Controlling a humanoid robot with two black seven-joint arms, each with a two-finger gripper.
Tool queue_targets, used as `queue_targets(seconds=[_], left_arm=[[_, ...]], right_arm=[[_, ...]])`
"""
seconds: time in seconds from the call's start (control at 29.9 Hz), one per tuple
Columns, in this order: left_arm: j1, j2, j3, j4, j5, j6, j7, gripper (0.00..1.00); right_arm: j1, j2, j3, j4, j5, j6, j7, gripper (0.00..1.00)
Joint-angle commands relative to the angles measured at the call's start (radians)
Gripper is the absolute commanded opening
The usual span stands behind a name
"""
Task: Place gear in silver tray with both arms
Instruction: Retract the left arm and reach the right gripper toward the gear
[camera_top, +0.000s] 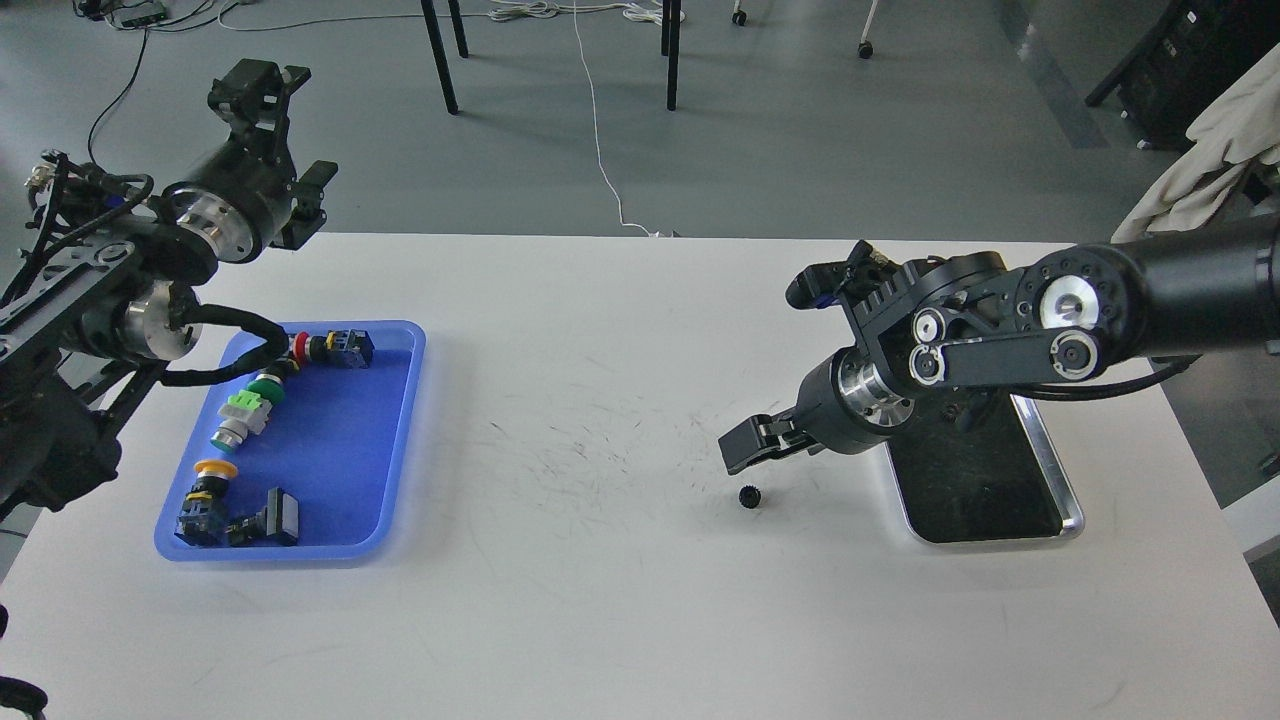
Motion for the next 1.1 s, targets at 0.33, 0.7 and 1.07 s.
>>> queue_targets(seconds=[0.33,0.7,1.07], left_arm=[[0.001,0.007,0.000,0.000,0.001,0.000,-0.017,0.98],[0.001,0.007,0.002,0.000,0.001,-0.002,-0.017,0.98],[0.008,0.019,0.004,0.000,0.001,-0.002,-0.031,0.98]], right_arm=[[-0.062,0.140,-0.083,-0.115,0.003,0.001,0.000,0.93],[-0.083,0.140,-0.100,-0.144,0.003,0.001,0.001,0.85],[-0.100,0.140,-0.085,-0.144,0.058,-0.001,0.007,0.85]])
